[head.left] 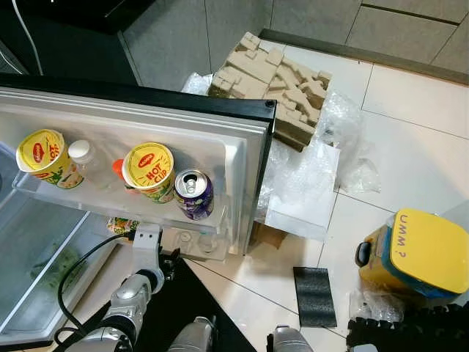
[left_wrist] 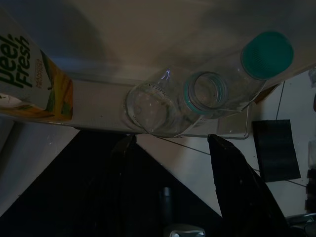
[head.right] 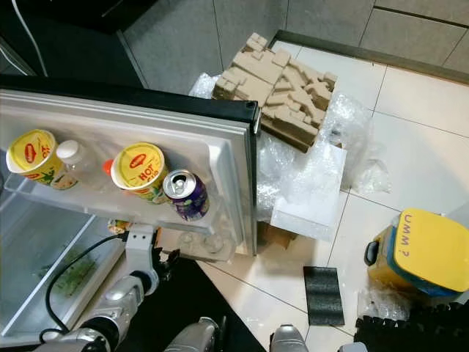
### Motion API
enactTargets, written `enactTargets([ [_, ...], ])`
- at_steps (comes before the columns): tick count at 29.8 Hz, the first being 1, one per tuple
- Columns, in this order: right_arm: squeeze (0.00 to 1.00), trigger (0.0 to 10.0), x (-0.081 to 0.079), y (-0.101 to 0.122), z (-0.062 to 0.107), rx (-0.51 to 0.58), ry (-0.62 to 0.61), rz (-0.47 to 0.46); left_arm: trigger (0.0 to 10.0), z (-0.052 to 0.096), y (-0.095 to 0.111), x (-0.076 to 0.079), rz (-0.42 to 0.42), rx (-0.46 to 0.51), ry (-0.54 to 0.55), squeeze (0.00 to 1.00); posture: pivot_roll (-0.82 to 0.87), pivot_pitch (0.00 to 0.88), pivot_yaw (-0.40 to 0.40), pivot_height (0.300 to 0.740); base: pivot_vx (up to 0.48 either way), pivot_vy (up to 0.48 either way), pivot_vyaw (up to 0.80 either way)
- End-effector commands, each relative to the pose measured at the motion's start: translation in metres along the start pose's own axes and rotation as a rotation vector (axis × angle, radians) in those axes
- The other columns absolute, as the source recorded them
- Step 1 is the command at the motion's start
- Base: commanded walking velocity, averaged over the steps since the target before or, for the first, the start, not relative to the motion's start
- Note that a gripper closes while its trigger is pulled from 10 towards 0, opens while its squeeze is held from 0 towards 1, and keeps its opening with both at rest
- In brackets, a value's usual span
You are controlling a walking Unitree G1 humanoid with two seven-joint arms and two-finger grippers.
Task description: Restocking fridge
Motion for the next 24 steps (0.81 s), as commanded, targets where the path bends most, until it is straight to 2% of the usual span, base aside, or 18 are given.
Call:
enactTargets([
  [1,0.00,10.0,-0.027,-0.034,0.000,-0.091,0.099,-0.034,10.0,0.002,-0.003,-0.005,0.012,-0.004,0.020,0.00,-0.12,0.363,0.097,0.740,0.000,0.000,0.00],
  [16,0.00,10.0,-0.030,-0.031,0.000,-0.070,0.110,-0.028,10.0,-0.005,0.015,-0.002,0.036,0.052,0.007,0.00,-0.13,0.380,0.103,0.740,0.000,0.000,0.00],
  [24,0.00,10.0,-0.022,-0.024,0.001,-0.051,0.081,-0.015,10.0,-0.005,0.015,-0.003,0.037,0.052,0.005,0.00,-0.13,0.384,0.104,0.740,0.000,0.000,0.00],
])
Point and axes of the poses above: a point about 5 cm out from each wrist's last joint towards the gripper, its own z axis pointing back from the gripper into the wrist, its own y axis along the axis of the wrist's last joint, x = y × z, the point moved 6 cm from there along -z, pointing out of the wrist towards the gripper, and after that the axes turned 12 degrees about -z, right-handed, at the moved point
